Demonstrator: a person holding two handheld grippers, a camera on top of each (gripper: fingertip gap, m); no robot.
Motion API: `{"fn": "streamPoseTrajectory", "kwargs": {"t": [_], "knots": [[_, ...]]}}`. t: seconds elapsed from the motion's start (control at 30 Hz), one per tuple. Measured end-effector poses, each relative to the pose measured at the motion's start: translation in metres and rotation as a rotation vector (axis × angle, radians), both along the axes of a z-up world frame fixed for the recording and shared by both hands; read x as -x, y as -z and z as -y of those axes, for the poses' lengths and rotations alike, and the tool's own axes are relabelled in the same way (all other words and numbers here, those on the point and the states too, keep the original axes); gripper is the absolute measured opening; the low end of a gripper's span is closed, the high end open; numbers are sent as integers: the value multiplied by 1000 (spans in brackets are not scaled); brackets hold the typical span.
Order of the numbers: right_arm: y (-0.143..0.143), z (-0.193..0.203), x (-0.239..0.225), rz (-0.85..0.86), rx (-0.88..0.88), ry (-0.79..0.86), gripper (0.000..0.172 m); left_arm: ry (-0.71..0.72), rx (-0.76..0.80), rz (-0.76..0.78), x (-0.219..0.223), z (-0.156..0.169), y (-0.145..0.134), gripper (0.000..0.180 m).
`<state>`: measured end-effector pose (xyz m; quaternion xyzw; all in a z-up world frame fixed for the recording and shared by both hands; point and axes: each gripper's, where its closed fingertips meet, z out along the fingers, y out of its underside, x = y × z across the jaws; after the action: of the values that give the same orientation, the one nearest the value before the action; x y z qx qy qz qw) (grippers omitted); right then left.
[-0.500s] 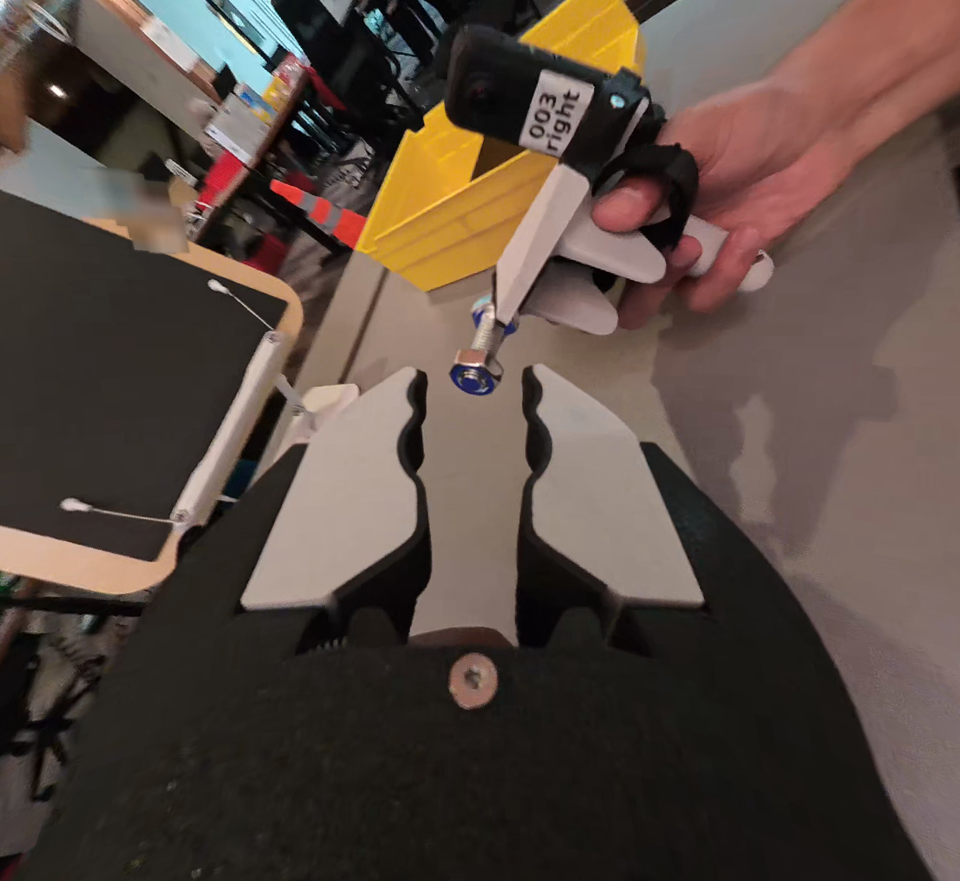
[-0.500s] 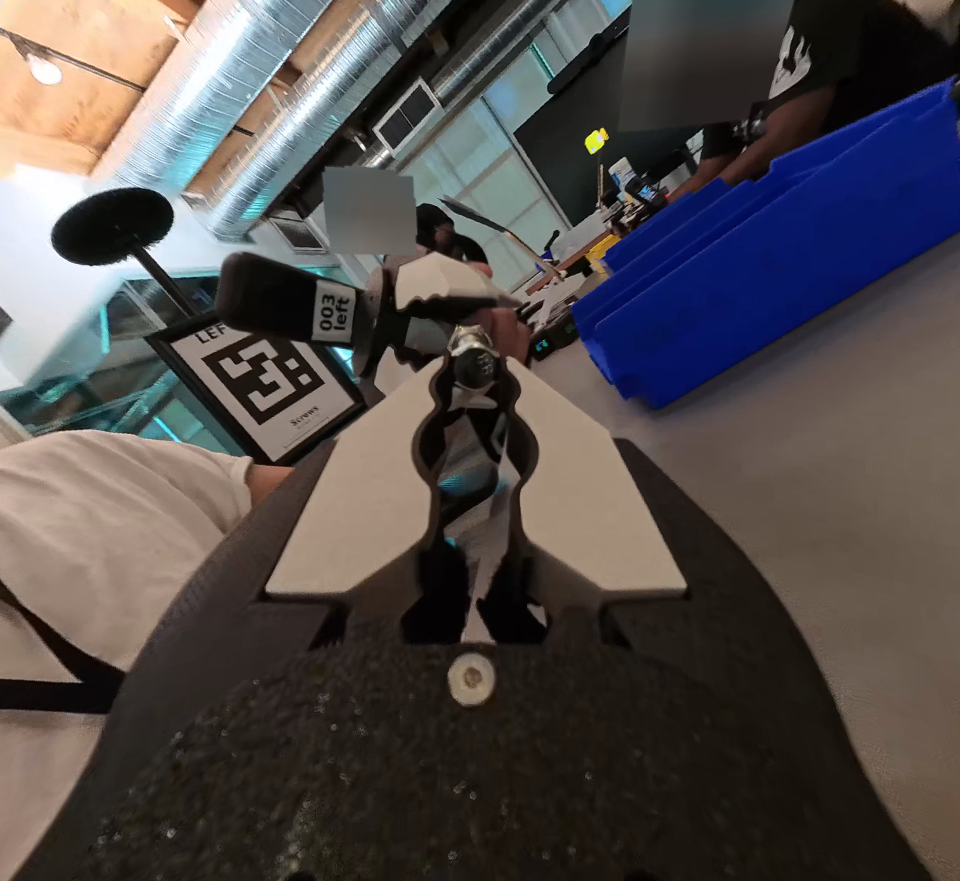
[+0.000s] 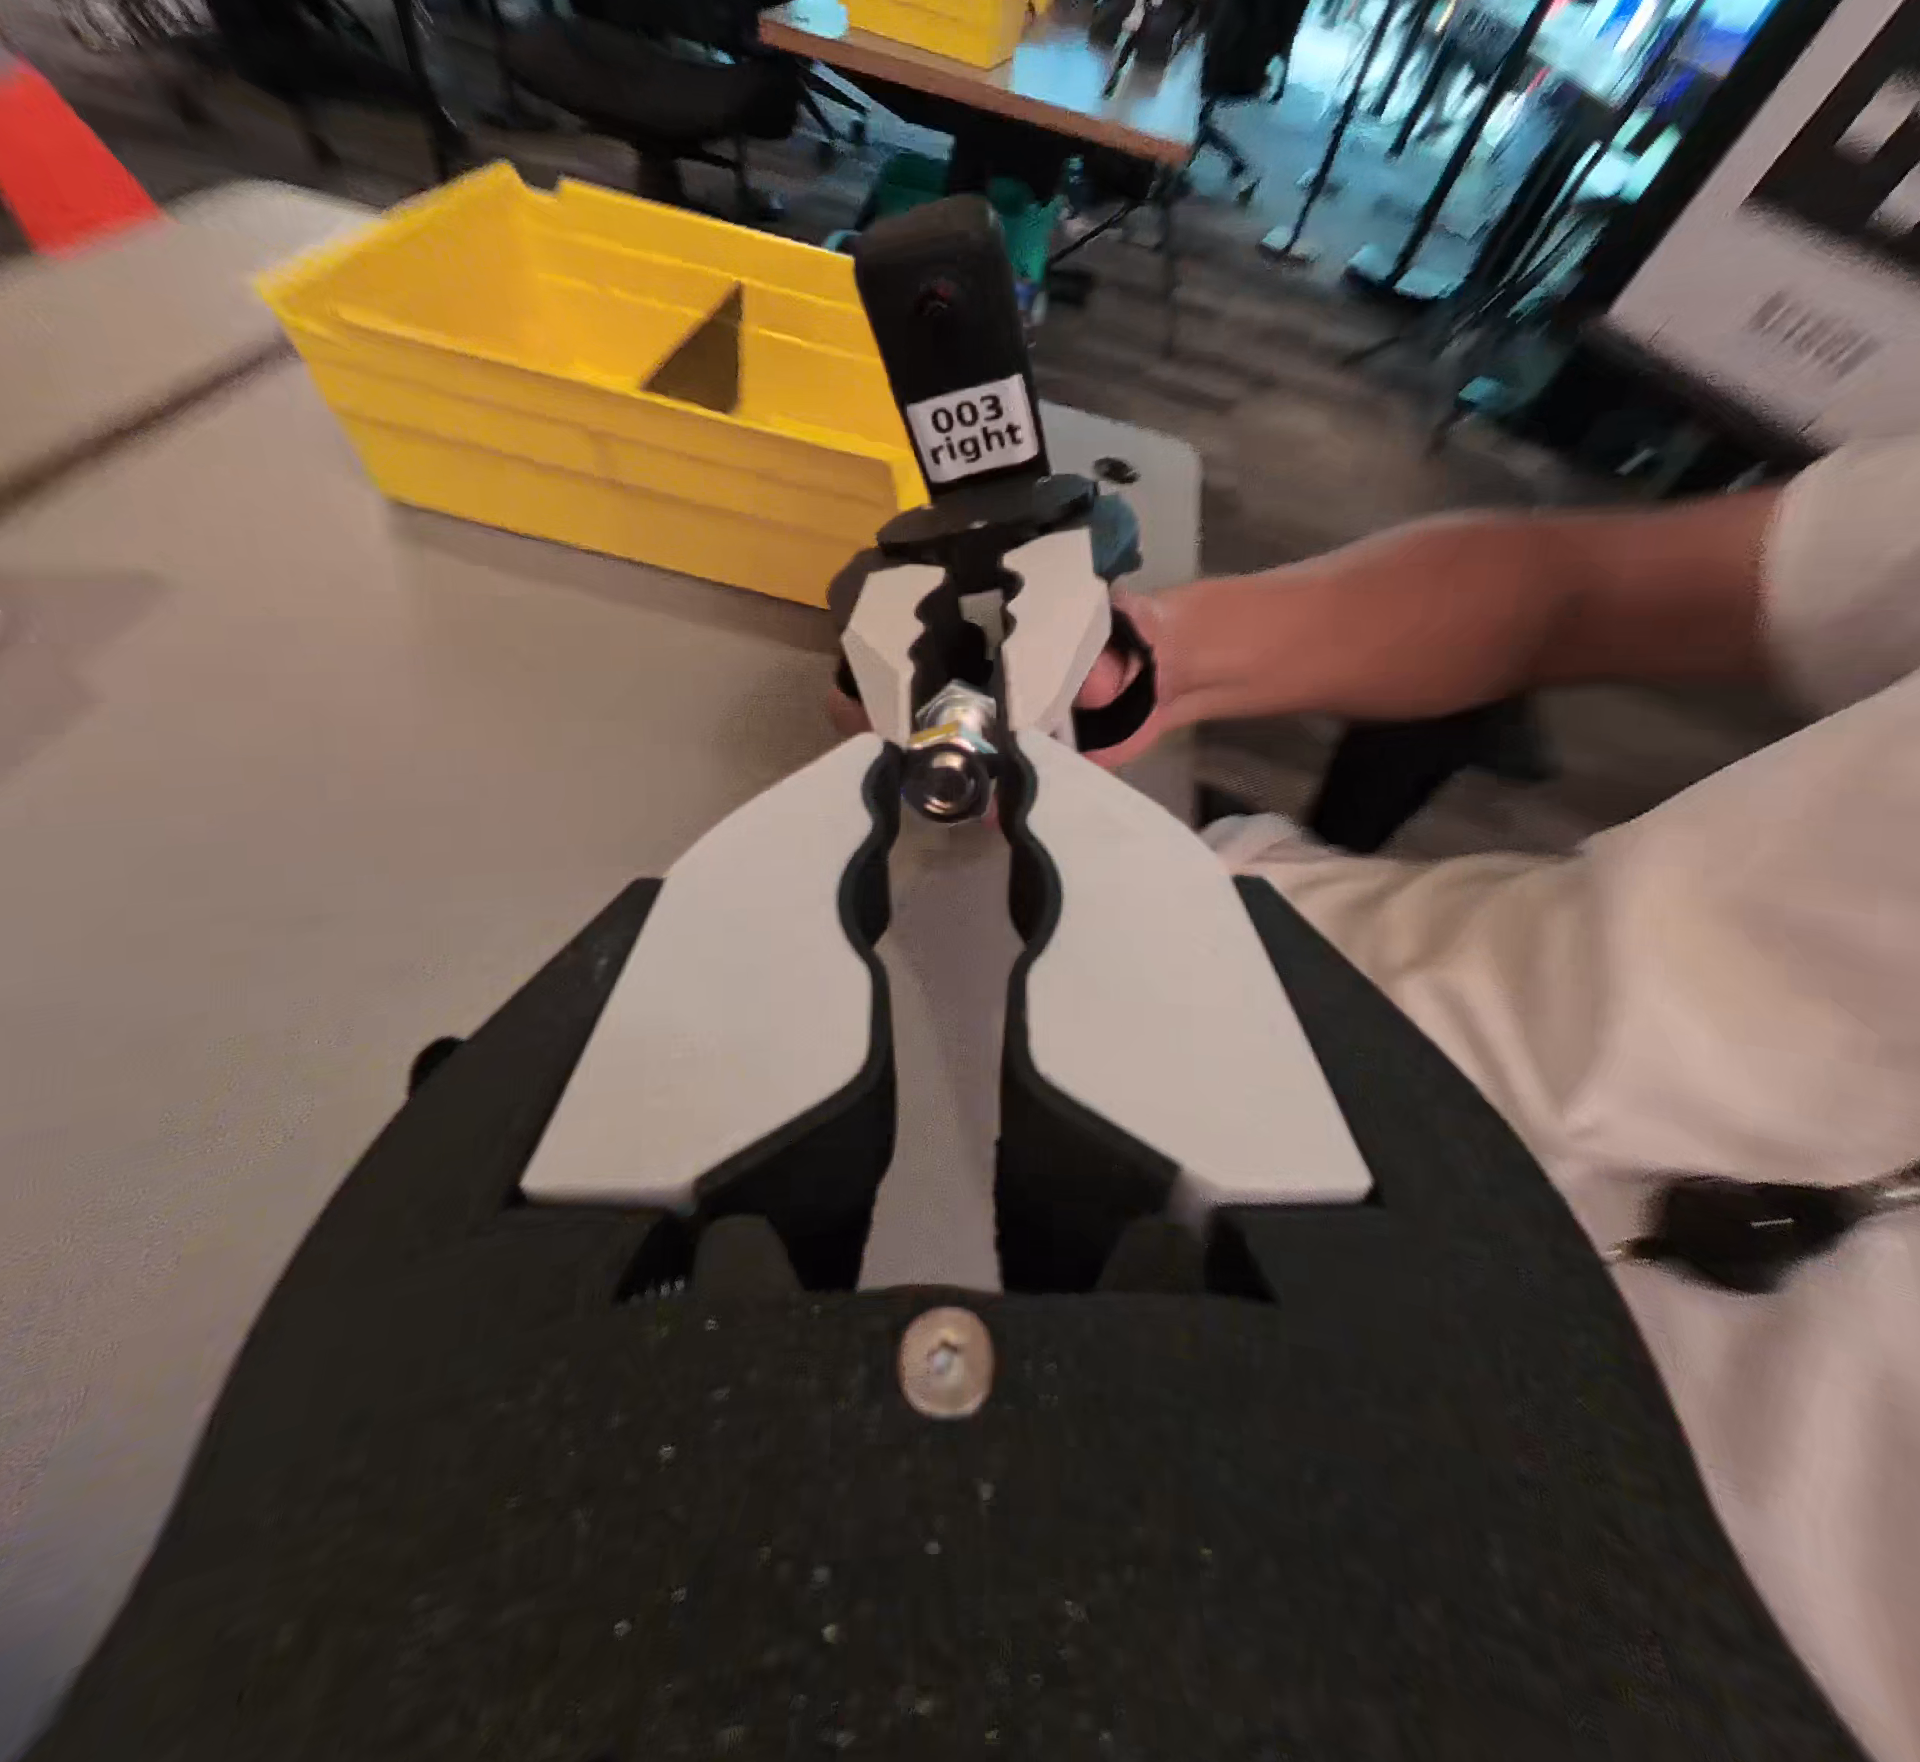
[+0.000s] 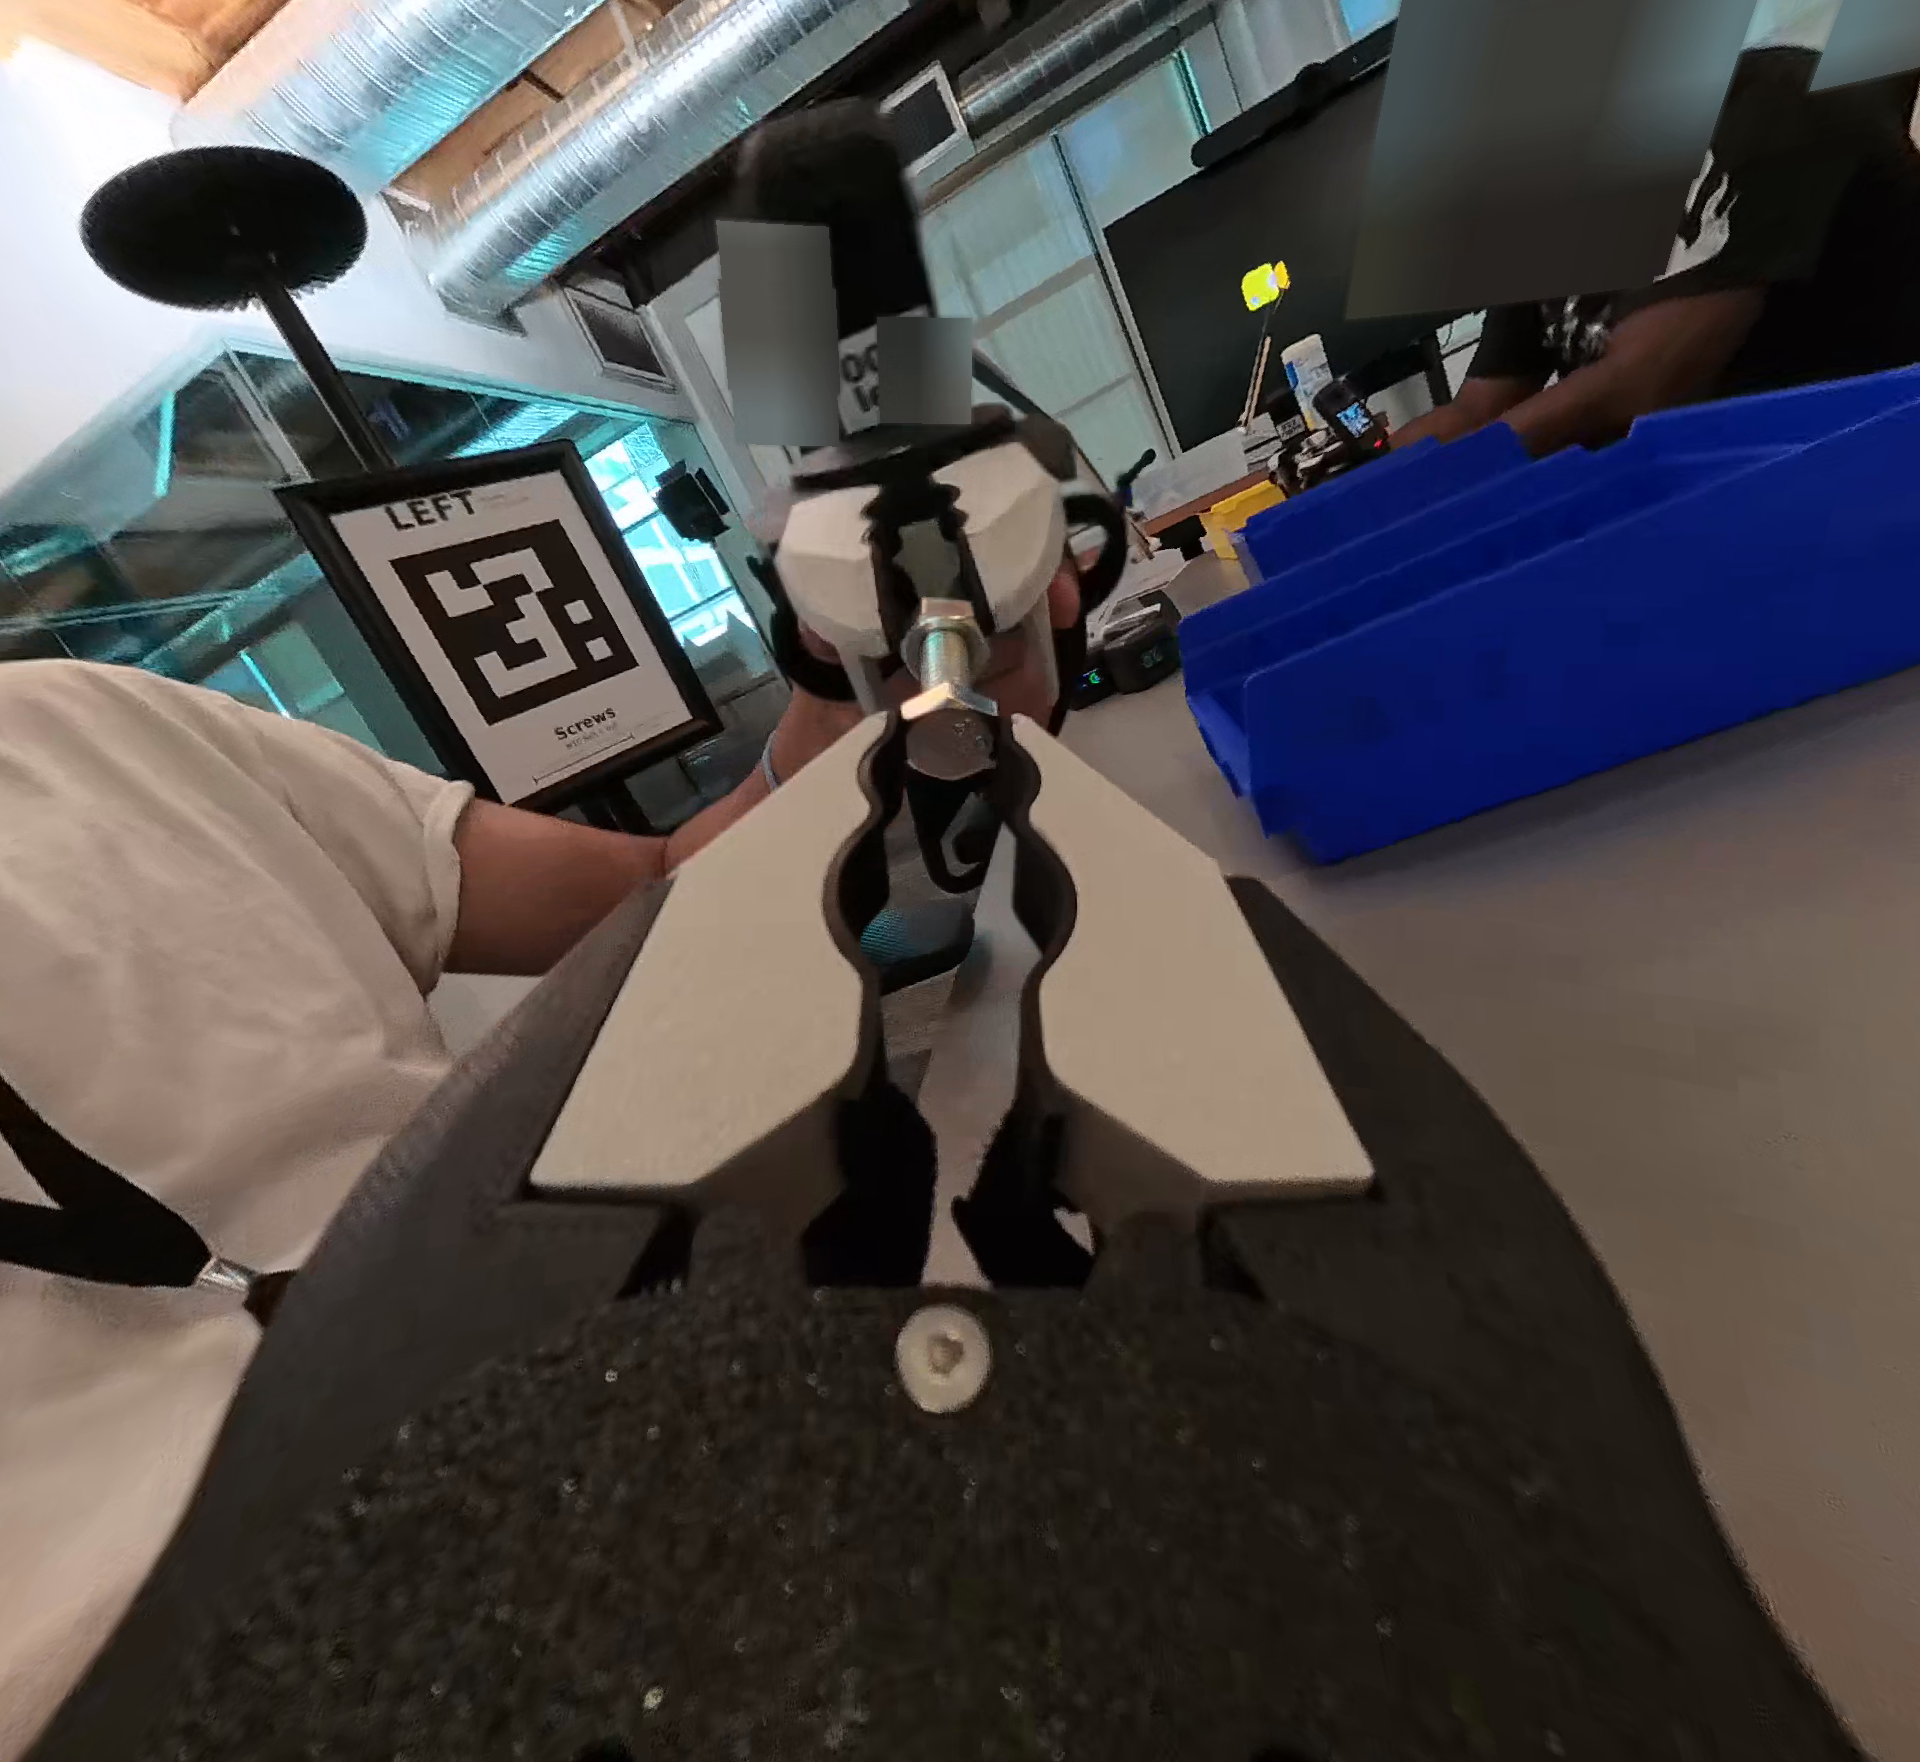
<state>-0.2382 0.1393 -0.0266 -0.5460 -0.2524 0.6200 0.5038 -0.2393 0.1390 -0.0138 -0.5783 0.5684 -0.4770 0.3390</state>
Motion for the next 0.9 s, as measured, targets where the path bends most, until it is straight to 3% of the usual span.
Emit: {"fn": "streamPoseTrajectory", "kwargs": {"t": [0.17,0.23,0.3,0.37,0.47,0.57,0.63,0.83,0.9], "knots": [[0,-6,-6,11,-21,55,17,-12,627,-22,-3,-6,2,17],[3,-9,-7,22,-11,68,17,0,718,-25,-4,-8,5,17],[5,-11,-8,16,13,70,17,-8,676,-32,-4,-11,9,17],[3,-11,-9,-11,33,53,17,-1,528,-37,-4,-11,10,26],[4,-13,-11,-16,48,57,17,-7,115,-96,-4,-13,20,63],[4,-15,-13,-35,73,53,17,-25,-446,-184,-1,-25,35,61],[4,-16,-14,-39,80,51,17,-38,-735,-195,-1,-31,35,44],[5,-15,-14,-42,96,38,17,-4,-1022,-201,-4,-30,26,50],[6,-15,-13,-38,98,33,17,15,-1071,-179,-6,-25,22,40]]}}
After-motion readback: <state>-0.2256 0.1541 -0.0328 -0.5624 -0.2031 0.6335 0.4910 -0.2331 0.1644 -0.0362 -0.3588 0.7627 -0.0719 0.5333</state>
